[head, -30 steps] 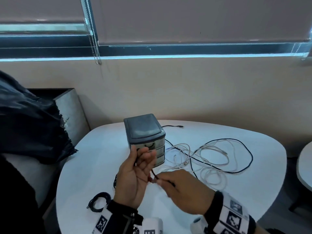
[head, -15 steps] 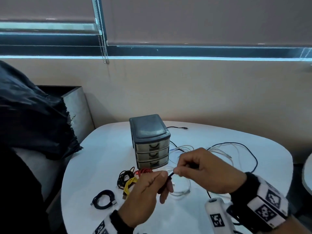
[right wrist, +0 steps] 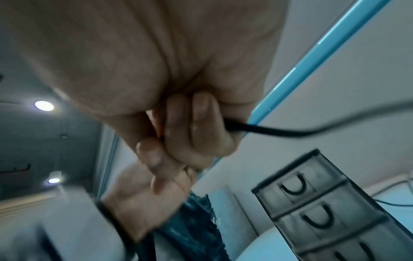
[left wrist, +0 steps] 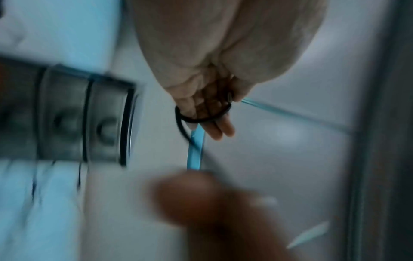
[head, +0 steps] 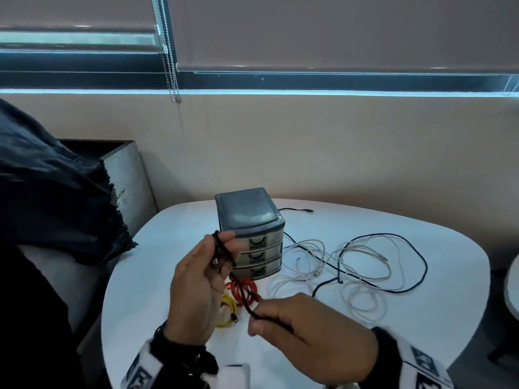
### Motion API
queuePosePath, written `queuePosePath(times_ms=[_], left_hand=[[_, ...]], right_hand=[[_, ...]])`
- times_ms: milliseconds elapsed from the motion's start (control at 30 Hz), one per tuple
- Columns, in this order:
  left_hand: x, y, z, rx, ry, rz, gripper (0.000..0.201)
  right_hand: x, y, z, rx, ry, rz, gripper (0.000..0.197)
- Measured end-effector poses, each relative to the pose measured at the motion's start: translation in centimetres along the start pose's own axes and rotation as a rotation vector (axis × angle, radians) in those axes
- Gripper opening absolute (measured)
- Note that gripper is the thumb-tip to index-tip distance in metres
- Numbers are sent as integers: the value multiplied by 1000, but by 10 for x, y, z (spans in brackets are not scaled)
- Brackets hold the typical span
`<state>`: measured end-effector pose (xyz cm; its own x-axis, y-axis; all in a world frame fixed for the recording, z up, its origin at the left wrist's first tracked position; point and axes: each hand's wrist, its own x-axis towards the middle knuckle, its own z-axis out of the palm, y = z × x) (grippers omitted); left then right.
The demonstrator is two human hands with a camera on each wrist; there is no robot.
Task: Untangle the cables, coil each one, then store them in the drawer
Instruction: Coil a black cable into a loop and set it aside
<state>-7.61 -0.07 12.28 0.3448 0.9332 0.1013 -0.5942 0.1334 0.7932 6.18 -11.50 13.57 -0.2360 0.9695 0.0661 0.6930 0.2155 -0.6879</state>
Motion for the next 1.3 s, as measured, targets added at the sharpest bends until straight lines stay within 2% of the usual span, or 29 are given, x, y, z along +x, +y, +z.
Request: queuePosePath(times_ms=[67,133,200,233,300,367,400,467,533,567,633,733,900,967,1067,1133,1200,1300], left_hand=[[-2,-10,-8,403,-48,98,37],[-11,-20,-17,711,-227,168,42],[-26,-27,-19,843,-398,183,41],[-33,-26,-16,787,-434,127,41],[-43,-19,-11,506,-431,-81,42],[-48,-5,-7,169,-359,-275,47],[-48,3,-7,23,-289,-311,50],[-45,17,-9,-182,-174,-283,41],[-40,21,-12,-248,-100,-205,24],[-37,20,-14,-261,-63,-179,22],[-33,12,-15,-226,9,-148,28],[-30,-3,-16,-34,72,-69,35],[-31,-26,-11,273,28,44,39],[-32,-36,-9,344,-1,25,39],[-32,-39,-7,343,-39,-78,35],[-30,-34,-6,300,-47,-129,35],[-28,-30,-8,331,-59,-122,36],[-24,-37,-17,498,-94,-74,38]], right_hand=[[-3,-10,-11,-1,11,-29,19],[-3,-14,-22,47,67,-53,18],[-2,-6,-30,112,158,-47,24],[0,1,-32,151,213,-31,25],[3,19,-32,238,339,13,24],[5,28,-23,336,413,40,23],[6,28,-15,373,400,48,24],[8,25,3,377,284,49,23],[9,19,16,256,143,55,23],[10,15,19,197,80,58,24],[9,6,19,132,10,54,25],[7,-7,14,43,-36,56,25],[-1,-12,16,-96,-101,122,25],[-5,-10,16,-115,-123,157,27],[-9,-2,25,-229,-158,220,32],[-9,3,35,-346,-154,267,40],[-9,5,40,-410,-142,282,50],[-7,1,30,-244,-161,269,31]])
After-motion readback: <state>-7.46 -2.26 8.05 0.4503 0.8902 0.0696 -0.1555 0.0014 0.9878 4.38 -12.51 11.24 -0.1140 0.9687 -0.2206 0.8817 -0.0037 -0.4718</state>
